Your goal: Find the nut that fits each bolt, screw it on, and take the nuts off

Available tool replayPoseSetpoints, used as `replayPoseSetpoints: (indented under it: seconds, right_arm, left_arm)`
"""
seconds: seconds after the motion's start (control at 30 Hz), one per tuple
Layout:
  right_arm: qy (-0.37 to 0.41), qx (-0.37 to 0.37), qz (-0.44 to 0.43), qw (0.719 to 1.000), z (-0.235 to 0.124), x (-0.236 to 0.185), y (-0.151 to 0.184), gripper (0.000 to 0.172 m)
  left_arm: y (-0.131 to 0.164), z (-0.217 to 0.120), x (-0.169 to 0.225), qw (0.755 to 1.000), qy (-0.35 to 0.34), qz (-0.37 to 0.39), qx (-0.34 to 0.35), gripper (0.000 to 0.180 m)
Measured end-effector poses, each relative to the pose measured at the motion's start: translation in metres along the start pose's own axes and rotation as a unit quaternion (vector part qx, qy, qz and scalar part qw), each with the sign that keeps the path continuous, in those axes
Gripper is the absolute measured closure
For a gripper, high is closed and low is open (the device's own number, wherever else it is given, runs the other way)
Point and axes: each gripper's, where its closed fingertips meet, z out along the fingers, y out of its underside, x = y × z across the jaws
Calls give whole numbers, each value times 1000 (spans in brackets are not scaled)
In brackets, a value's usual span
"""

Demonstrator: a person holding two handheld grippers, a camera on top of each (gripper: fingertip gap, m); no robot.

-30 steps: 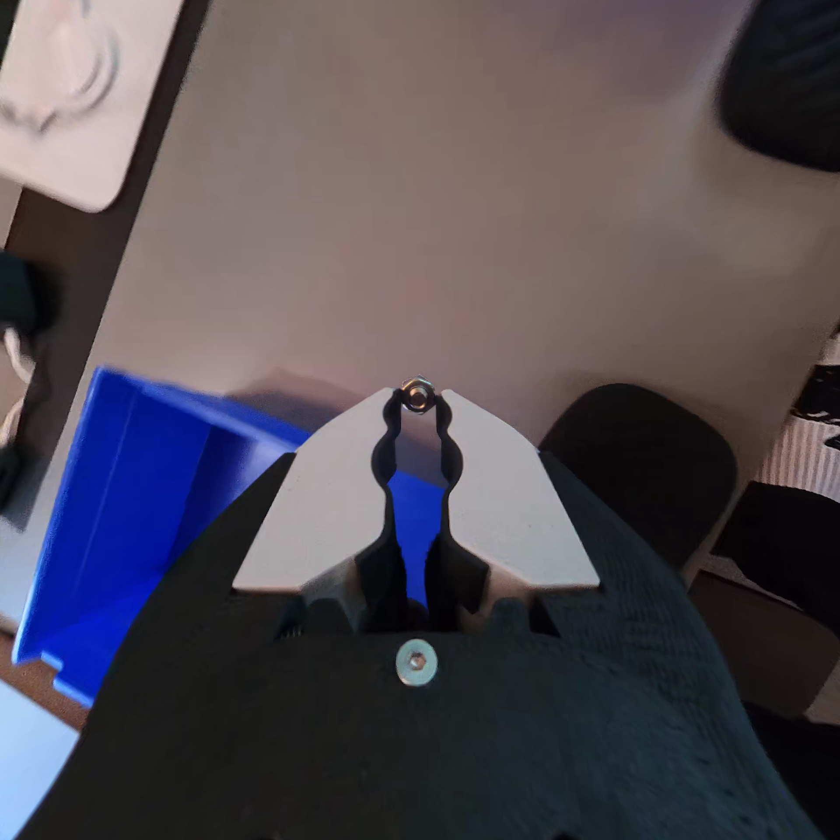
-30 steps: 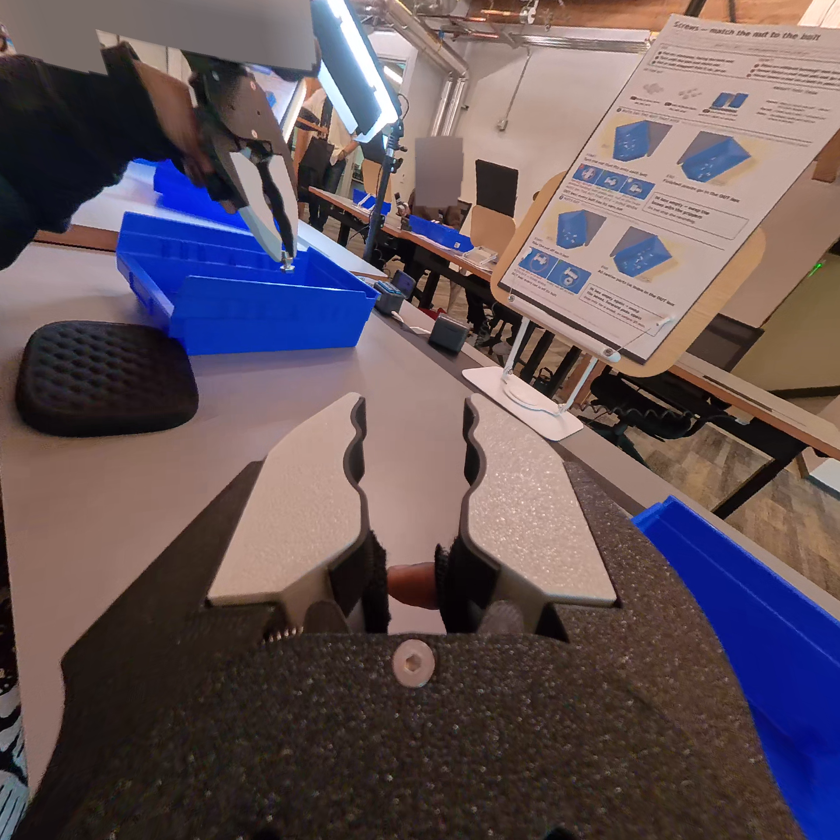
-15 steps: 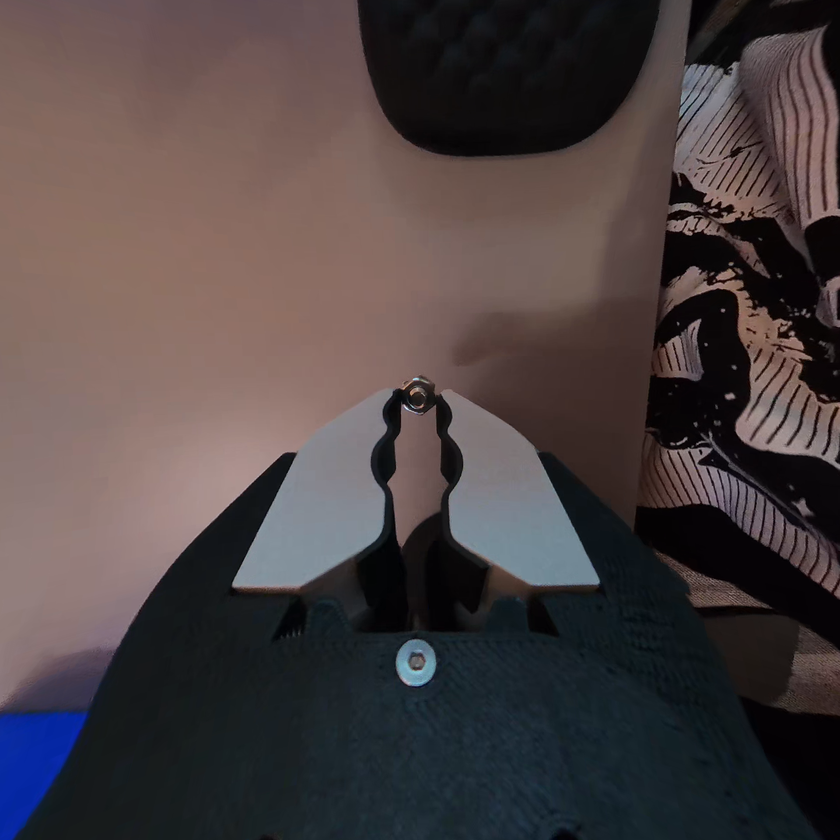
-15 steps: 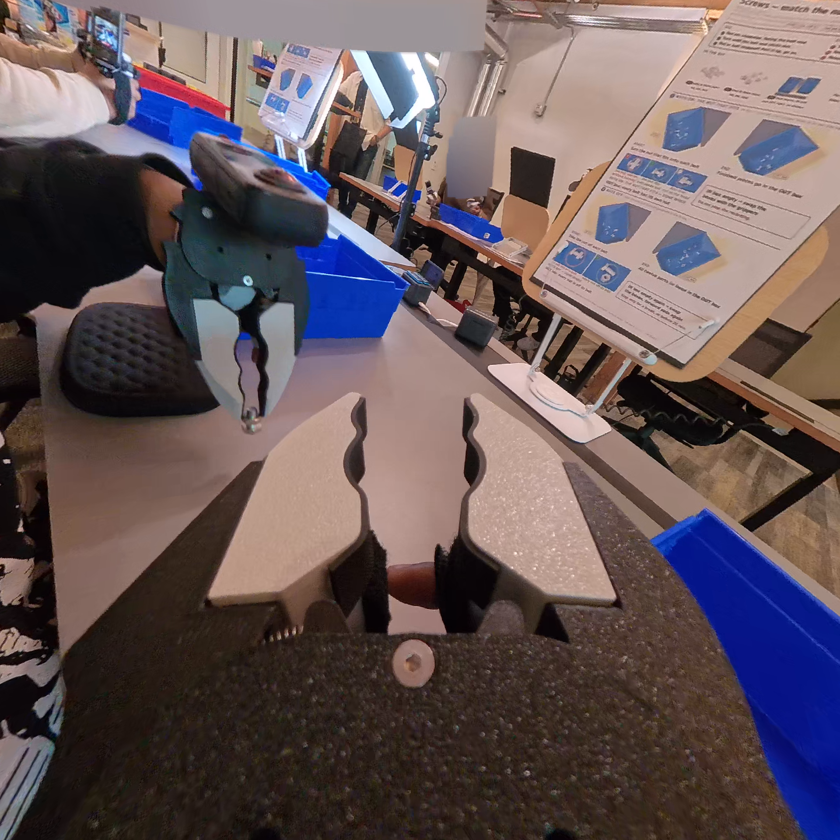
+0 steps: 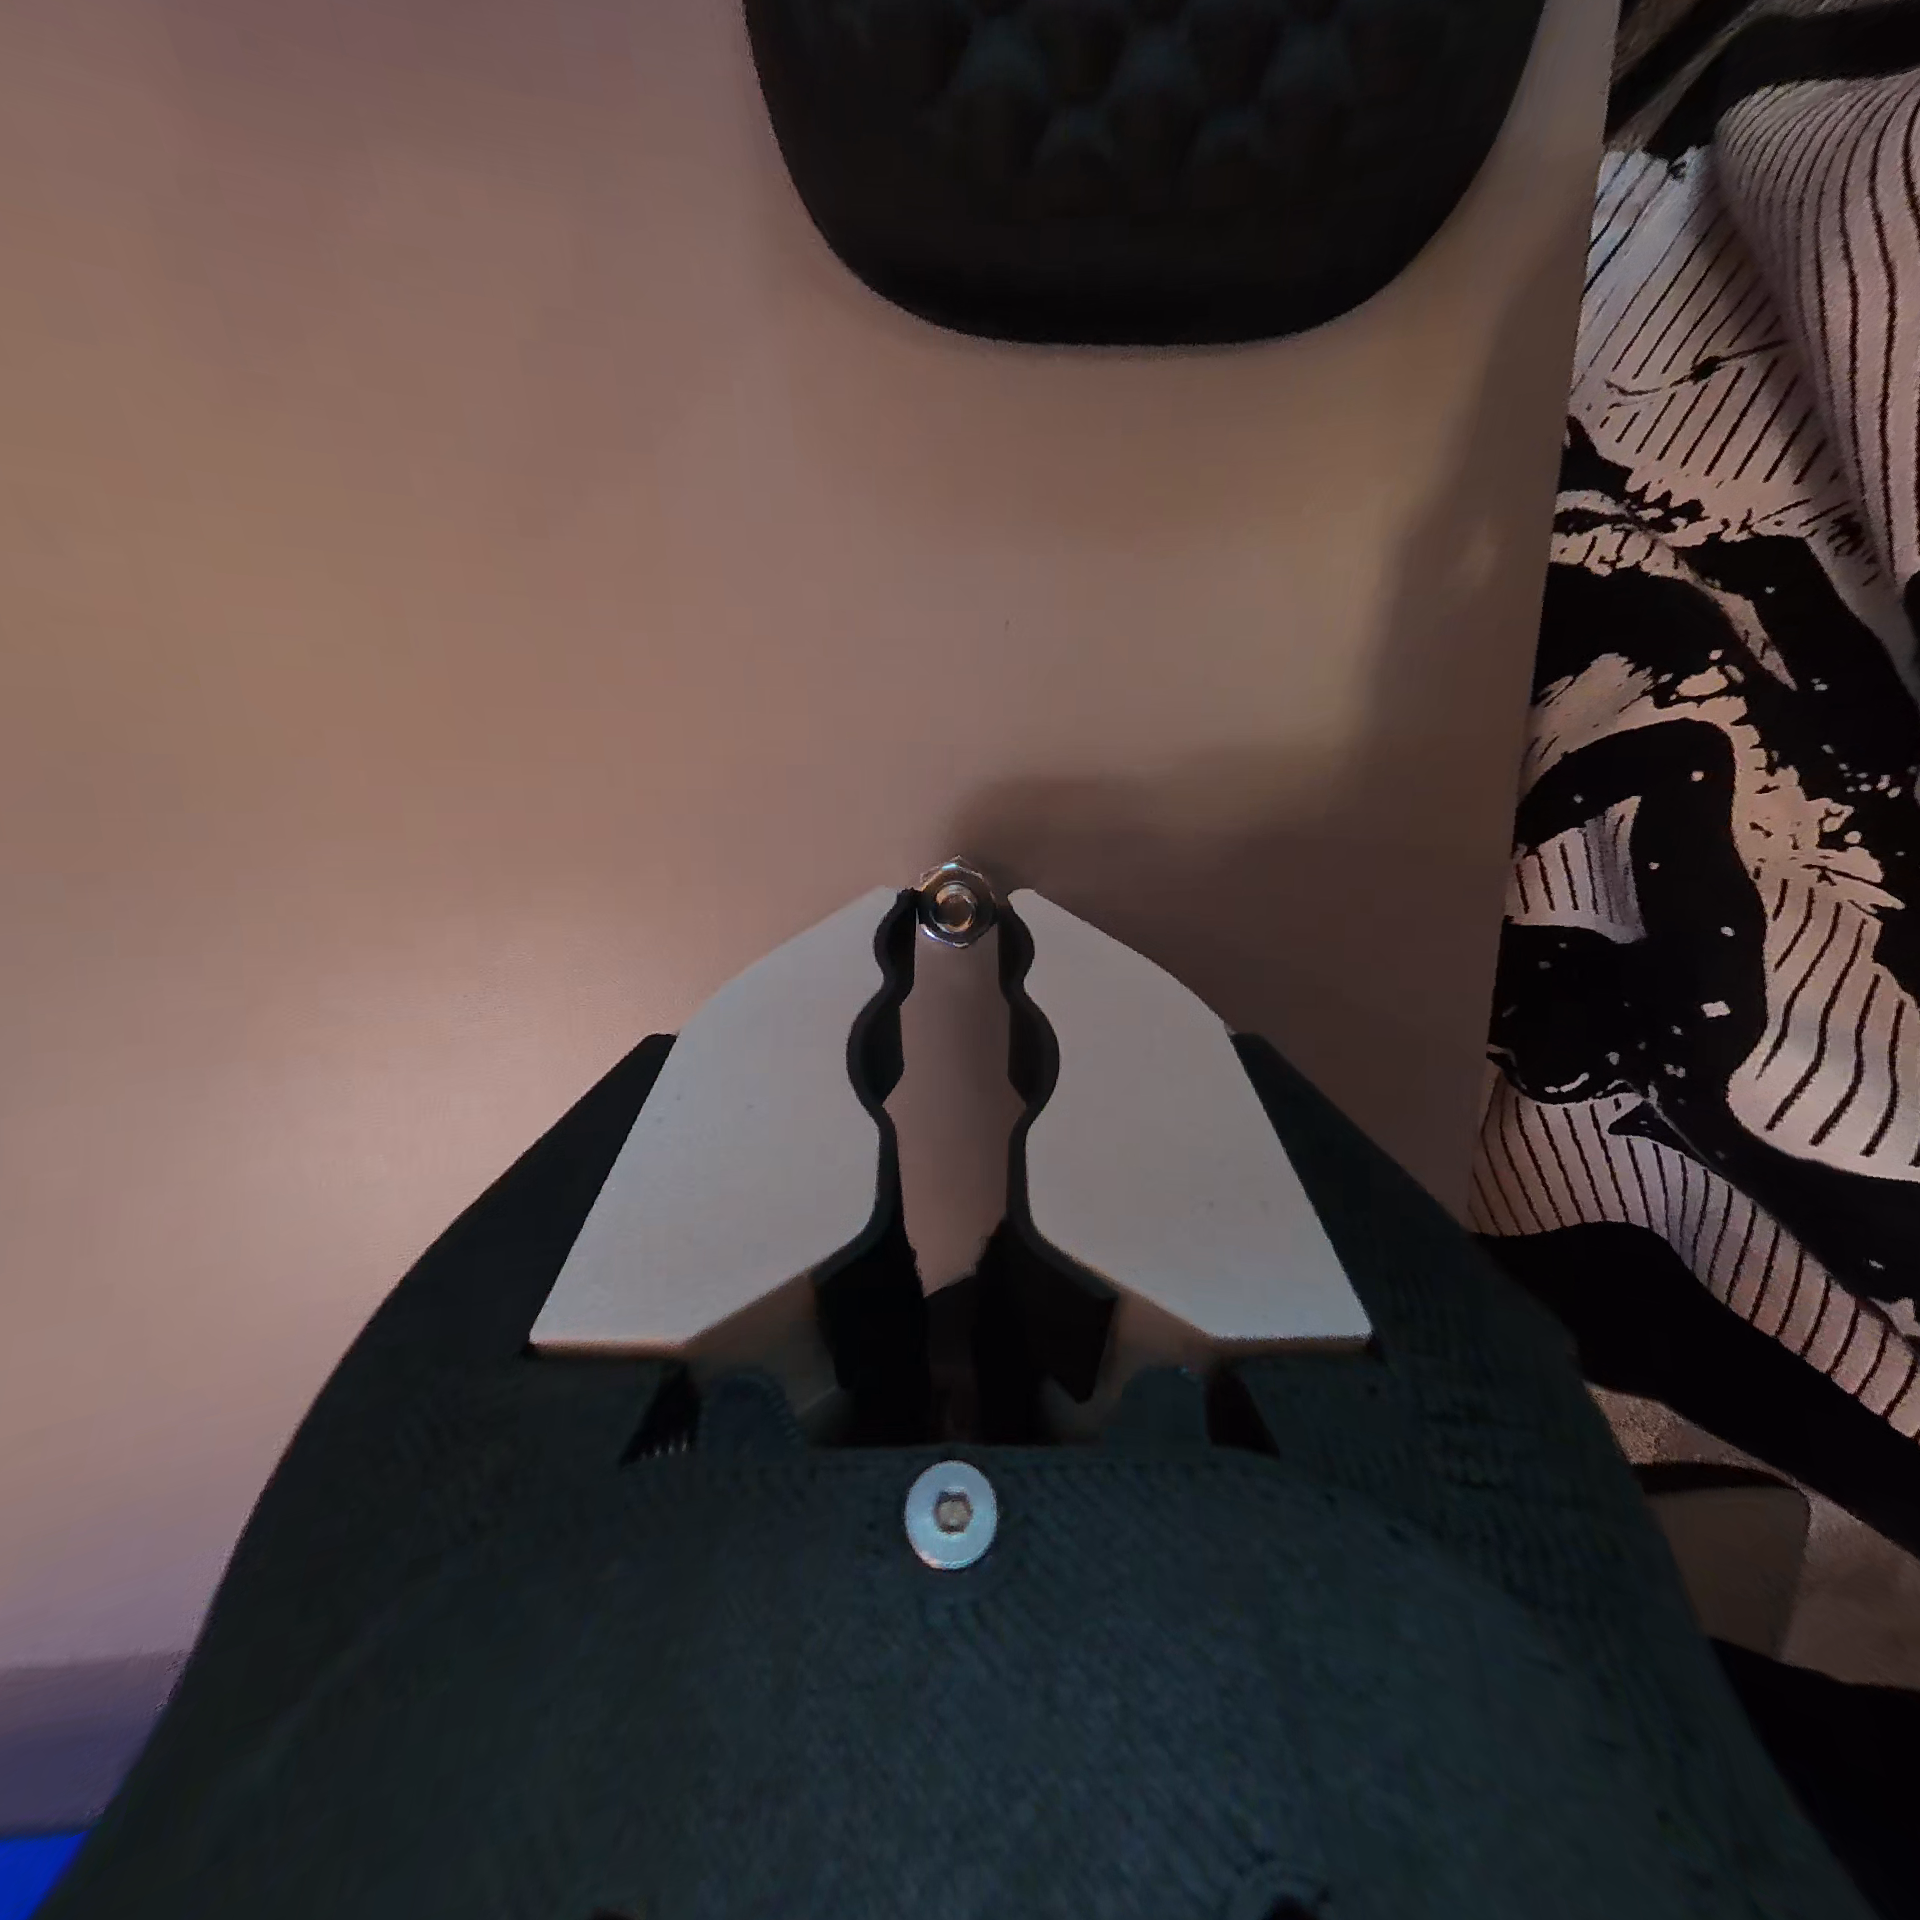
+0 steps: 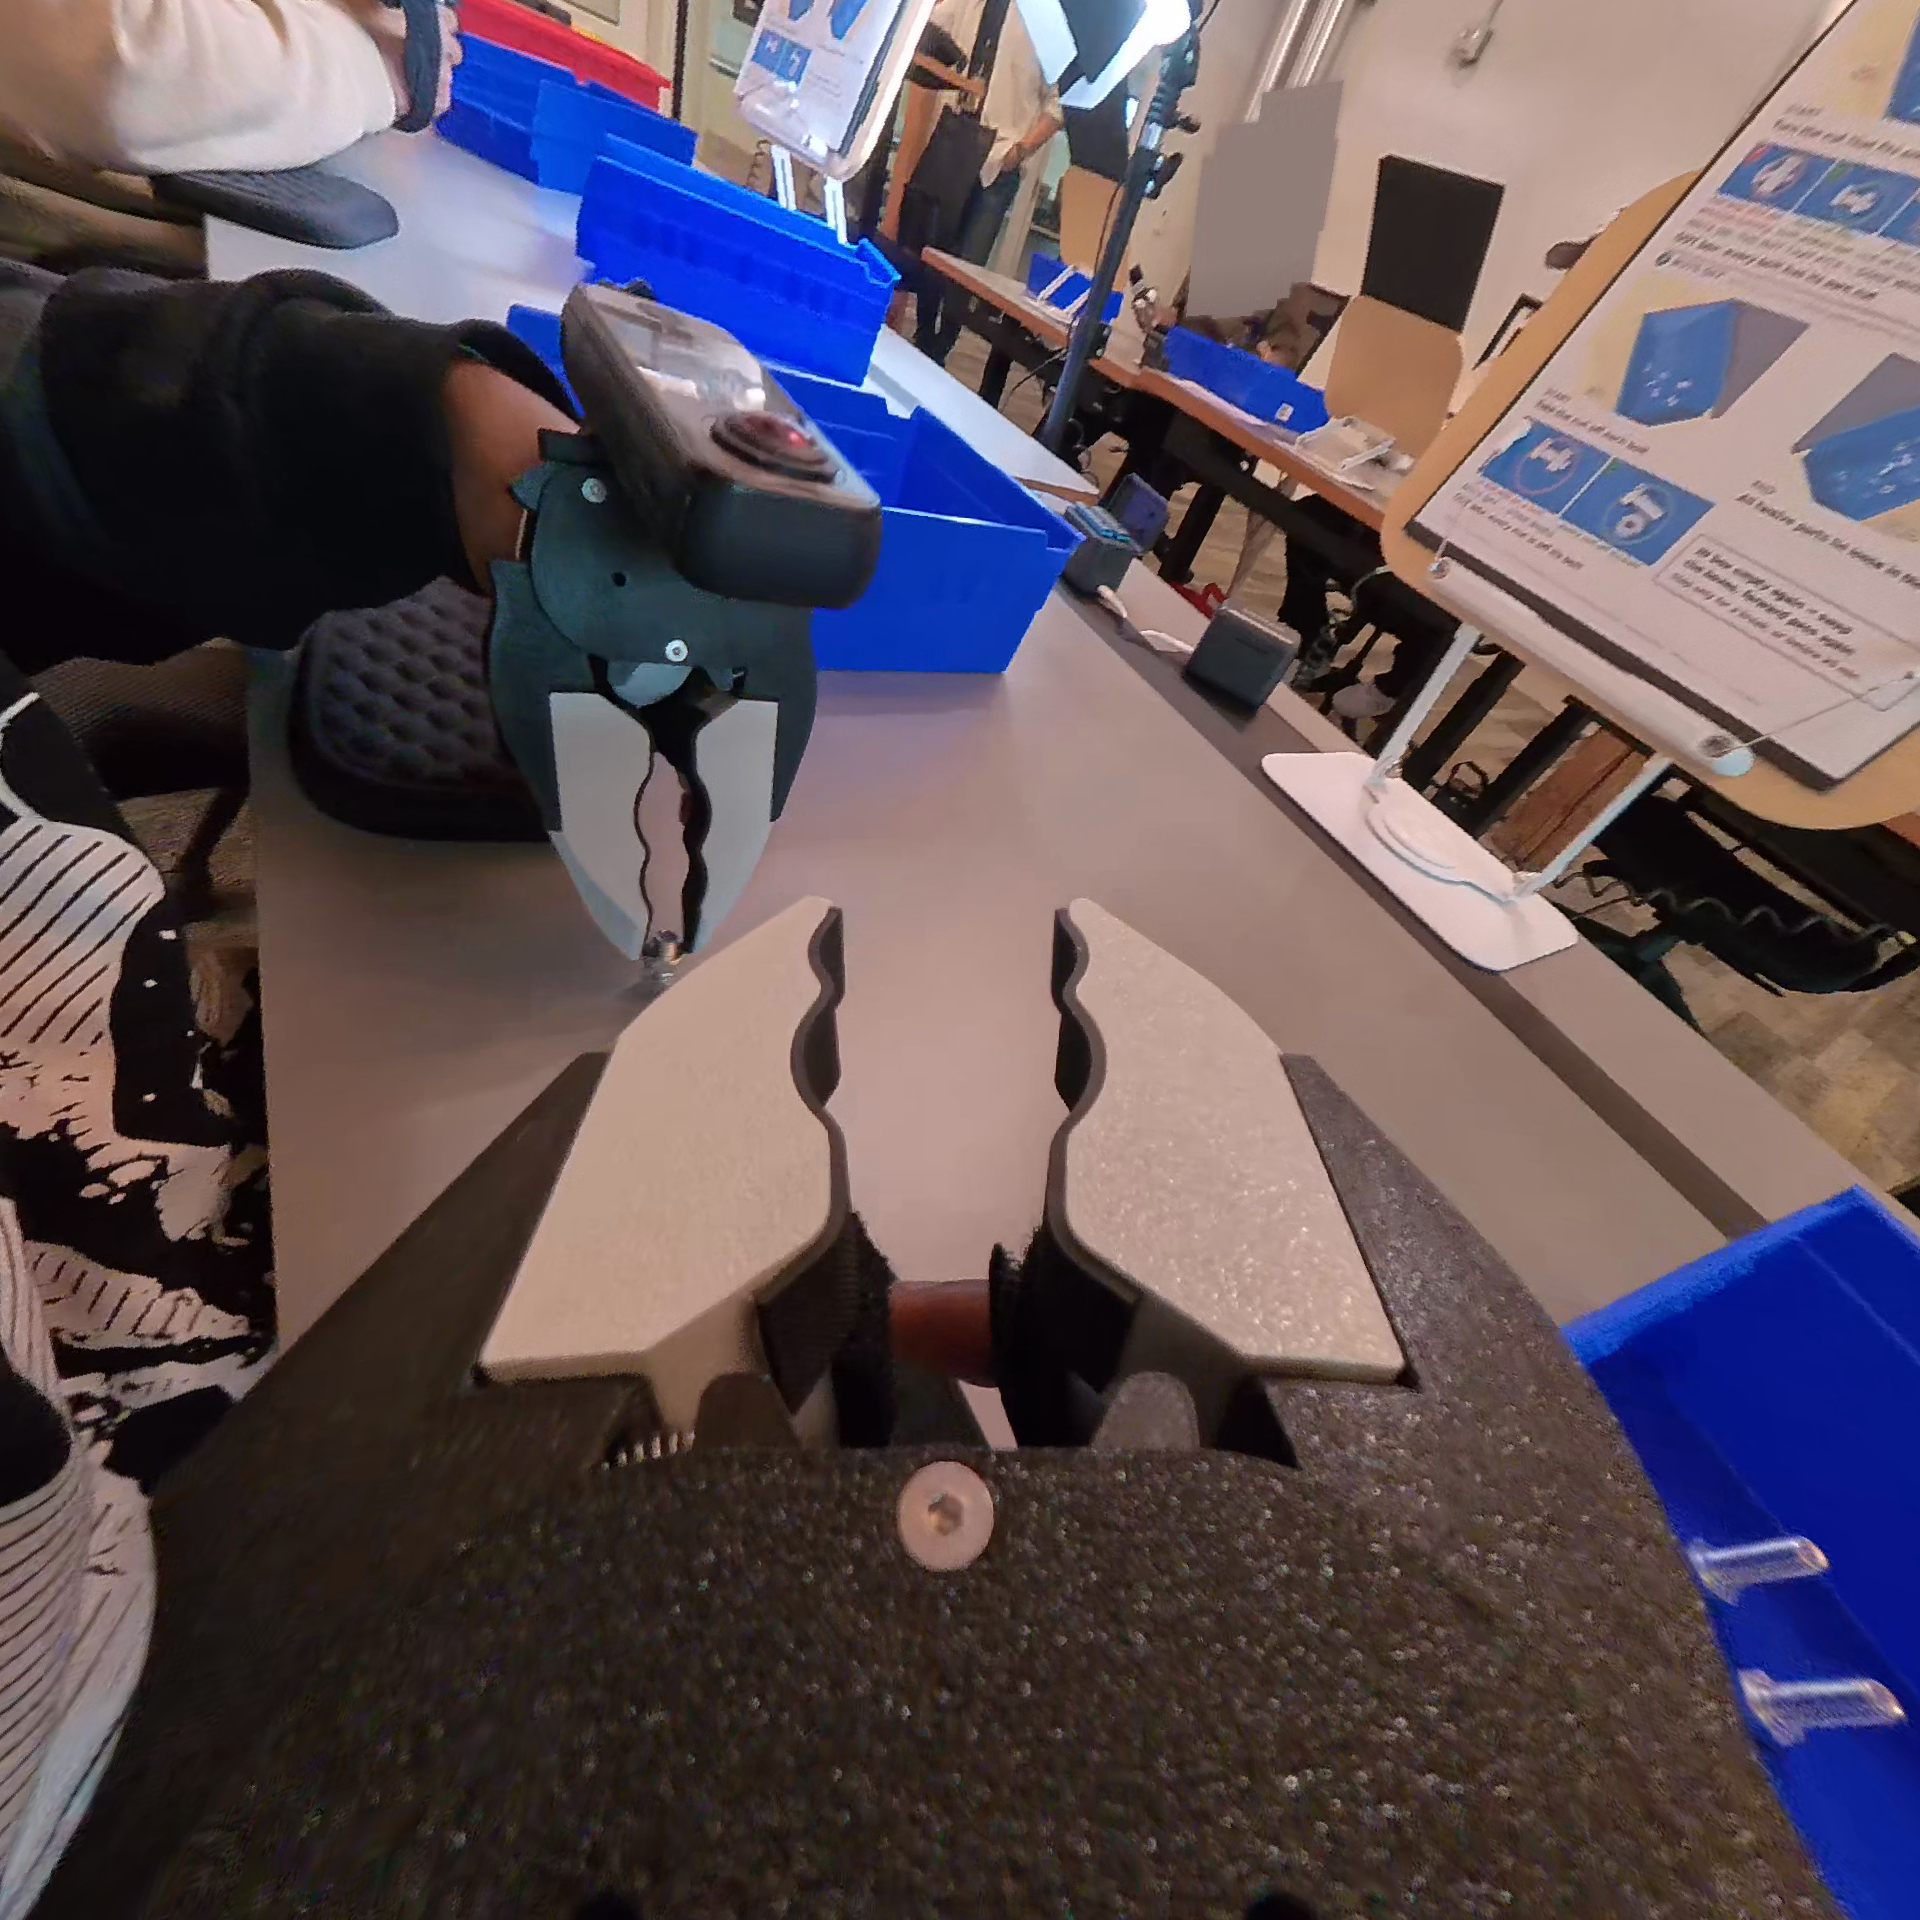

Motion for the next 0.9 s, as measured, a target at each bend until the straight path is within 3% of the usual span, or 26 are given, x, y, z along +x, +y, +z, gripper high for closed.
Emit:
replayPoseSetpoints:
  seconds: [0.03, 0.2, 0.33, 0.43, 0.53, 0.63, 0.8, 0.9]
  right_arm:
    - [-9, -4, 2, 1000, 2, -3, 1, 133]
    - [-75, -37, 16, 996, 16, -27, 12, 134]
    - [-128, -80, 45, 988, 36, -49, 26, 142]
    - [-158, -105, 75, 979, 54, -63, 36, 151]
    - [-178, -128, 103, 970, 69, -71, 44, 156]
    - [-191, -147, 100, 965, 83, -78, 49, 157]
    - [-214, -193, 65, 955, 103, -91, 63, 157]
    - [-220, -218, 56, 949, 110, -96, 74, 156]
  left_arm:
    - [-1, -1, 0, 1000, 1, -4, 9, 165]
    - [-4, -16, 5, 996, 10, -38, 82, 161]
    - [-4, -36, -2, 984, -39, -69, 160, 154]
    - [-19, -72, -7, 940, -93, -89, 315, 144]
    - [-31, -115, 6, 864, -119, -64, 484, 129]
    - [-29, -141, 21, 805, -146, -39, 574, 127]
    - [-20, -148, 31, 777, -143, -54, 611, 124]
    - [-17, -147, 33, 776, -141, -58, 612, 124]
